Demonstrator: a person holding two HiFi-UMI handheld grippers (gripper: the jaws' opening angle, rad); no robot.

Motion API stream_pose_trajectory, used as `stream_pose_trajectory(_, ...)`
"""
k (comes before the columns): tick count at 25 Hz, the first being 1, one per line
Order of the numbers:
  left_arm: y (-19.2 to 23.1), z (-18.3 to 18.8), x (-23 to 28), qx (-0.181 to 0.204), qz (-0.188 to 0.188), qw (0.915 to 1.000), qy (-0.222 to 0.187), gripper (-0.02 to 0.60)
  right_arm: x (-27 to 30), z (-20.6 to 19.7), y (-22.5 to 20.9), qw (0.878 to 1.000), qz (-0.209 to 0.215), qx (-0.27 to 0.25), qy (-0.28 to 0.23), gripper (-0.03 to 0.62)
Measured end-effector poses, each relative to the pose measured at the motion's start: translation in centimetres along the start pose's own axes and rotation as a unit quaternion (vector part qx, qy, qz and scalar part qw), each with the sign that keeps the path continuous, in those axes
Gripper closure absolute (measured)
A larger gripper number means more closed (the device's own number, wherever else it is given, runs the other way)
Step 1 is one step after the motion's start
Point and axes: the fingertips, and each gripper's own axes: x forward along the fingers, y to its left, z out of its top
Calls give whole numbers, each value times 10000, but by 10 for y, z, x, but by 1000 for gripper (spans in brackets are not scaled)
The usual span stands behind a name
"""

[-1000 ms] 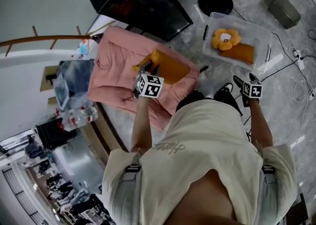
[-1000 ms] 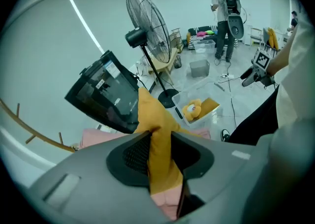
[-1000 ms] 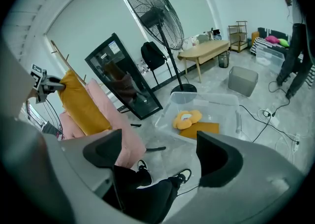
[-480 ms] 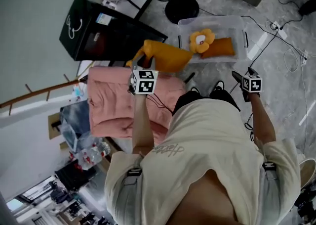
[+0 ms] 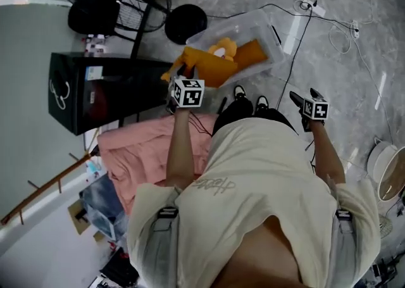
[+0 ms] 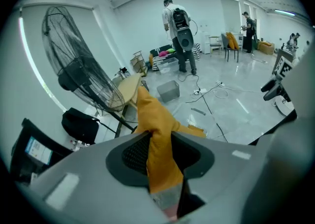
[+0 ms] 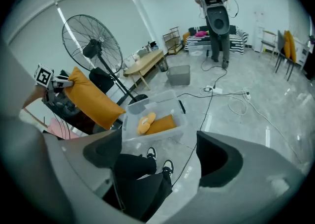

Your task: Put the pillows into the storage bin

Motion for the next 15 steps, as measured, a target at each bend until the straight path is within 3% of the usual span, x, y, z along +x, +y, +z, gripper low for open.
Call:
stream_pose_trajectory(8, -39, 40, 78, 491, -614, 9969, -94, 428, -20, 12, -7, 9968, -555, 461, -345, 126)
stream_pose_trajectory(11, -49, 55, 107, 571, -818, 9950, -87, 361, -18, 17, -1, 9958, -577, 586, -405, 126)
stream_pose_trajectory(12, -51, 59, 116, 609, -818, 9947, -120, 351, -16, 17, 1, 9957, -565, 611, -410, 126)
stream_pose_trajectory(14, -50, 68, 127, 716, -678, 9949, -213, 387, -15, 18, 6, 9959, -562, 588, -385, 126)
stream_pose_trajectory(15, -49, 70, 129, 751, -638, 9949, -235, 364, -14, 18, 8, 9963, -553, 546, -363, 126)
